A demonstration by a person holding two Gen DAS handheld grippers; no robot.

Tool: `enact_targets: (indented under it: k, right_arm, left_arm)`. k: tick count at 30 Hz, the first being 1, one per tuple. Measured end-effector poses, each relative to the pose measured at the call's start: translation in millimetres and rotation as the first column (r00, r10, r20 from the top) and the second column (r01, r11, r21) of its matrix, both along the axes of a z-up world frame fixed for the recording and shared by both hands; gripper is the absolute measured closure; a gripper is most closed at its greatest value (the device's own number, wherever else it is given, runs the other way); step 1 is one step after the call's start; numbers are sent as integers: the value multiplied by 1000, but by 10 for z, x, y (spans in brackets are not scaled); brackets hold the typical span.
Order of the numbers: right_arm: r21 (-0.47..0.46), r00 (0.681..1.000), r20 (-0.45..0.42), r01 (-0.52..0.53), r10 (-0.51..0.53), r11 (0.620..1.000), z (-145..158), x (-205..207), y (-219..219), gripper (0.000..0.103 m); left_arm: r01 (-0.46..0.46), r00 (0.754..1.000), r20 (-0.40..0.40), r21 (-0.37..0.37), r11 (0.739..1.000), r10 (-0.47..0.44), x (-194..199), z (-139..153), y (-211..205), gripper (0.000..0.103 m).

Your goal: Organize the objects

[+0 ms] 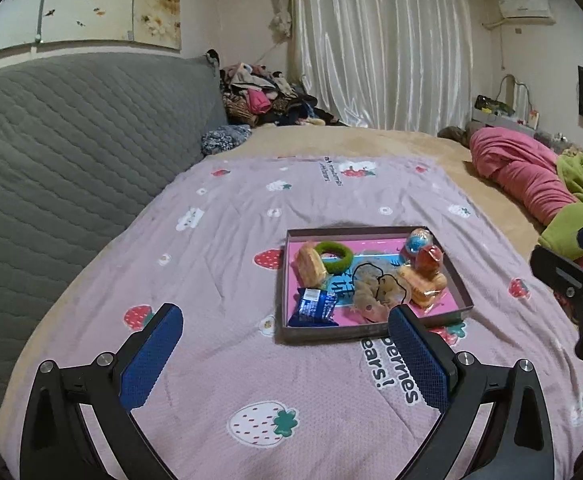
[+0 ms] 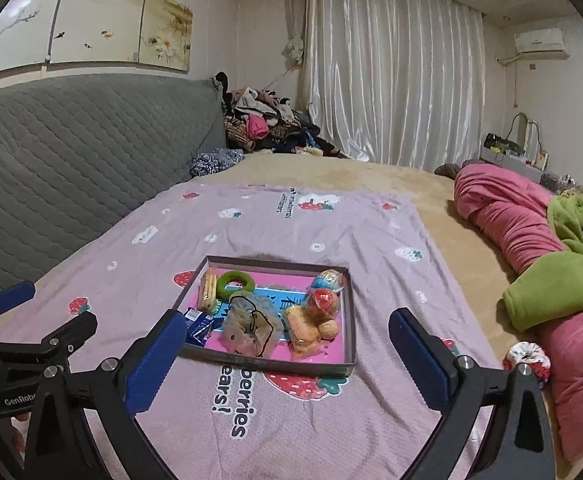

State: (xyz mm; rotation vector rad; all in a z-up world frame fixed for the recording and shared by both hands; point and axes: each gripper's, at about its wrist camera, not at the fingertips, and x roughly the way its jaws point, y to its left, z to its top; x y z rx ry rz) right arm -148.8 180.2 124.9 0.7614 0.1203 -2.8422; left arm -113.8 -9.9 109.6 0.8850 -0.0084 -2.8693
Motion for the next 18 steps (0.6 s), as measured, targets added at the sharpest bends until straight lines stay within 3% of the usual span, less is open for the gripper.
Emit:
enact_targets:
  k: [18]
  right_arm:
    - [10,997,-72,2,-2,1000,269,499,84,1]
  left_arm:
    - [-21,997,-80,-27,999,19,535,463,51,0]
